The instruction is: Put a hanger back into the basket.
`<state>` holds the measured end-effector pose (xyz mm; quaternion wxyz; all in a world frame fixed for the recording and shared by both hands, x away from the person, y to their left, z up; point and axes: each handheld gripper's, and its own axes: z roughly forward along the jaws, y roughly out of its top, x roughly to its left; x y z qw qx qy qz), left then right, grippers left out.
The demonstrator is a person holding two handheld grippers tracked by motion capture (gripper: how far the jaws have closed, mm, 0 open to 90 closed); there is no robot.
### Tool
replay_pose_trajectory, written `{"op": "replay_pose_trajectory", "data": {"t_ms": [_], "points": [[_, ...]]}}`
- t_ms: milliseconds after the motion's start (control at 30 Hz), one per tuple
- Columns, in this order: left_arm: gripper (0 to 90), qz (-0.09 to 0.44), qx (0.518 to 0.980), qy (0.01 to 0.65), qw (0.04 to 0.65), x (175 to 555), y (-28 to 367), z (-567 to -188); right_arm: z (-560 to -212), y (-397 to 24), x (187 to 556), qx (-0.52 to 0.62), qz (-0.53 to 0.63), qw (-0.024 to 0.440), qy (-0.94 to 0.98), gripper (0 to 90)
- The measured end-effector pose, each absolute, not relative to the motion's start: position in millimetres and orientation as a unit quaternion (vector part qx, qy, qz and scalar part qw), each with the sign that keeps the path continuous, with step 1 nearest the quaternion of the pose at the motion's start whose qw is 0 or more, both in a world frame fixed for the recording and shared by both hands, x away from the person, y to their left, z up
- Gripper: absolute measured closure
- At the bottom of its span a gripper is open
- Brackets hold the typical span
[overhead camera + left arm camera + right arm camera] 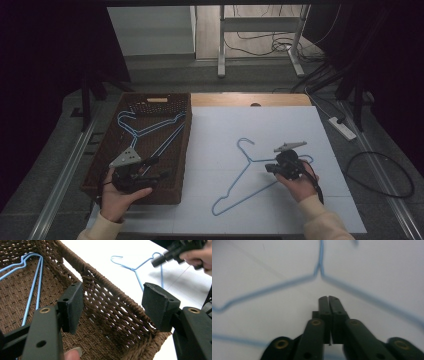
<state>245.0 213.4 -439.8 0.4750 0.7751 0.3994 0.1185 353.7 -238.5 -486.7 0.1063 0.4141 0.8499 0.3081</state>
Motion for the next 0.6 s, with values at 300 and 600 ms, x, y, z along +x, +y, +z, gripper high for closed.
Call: {"op": "replay_pose_trajectory", "data": {"t_ms": [300,600], "points": [[34.2,0.118,0.772,0.400,0.480,244,215,-439,-484,-183,416,0.387,0.311,0.094,0.863,57.3],[34.1,0.120,0.771,0.398,0.482,243,216,-437,-498,-150,445,0.385,0.257,0.092,0.881,58.4]]}}
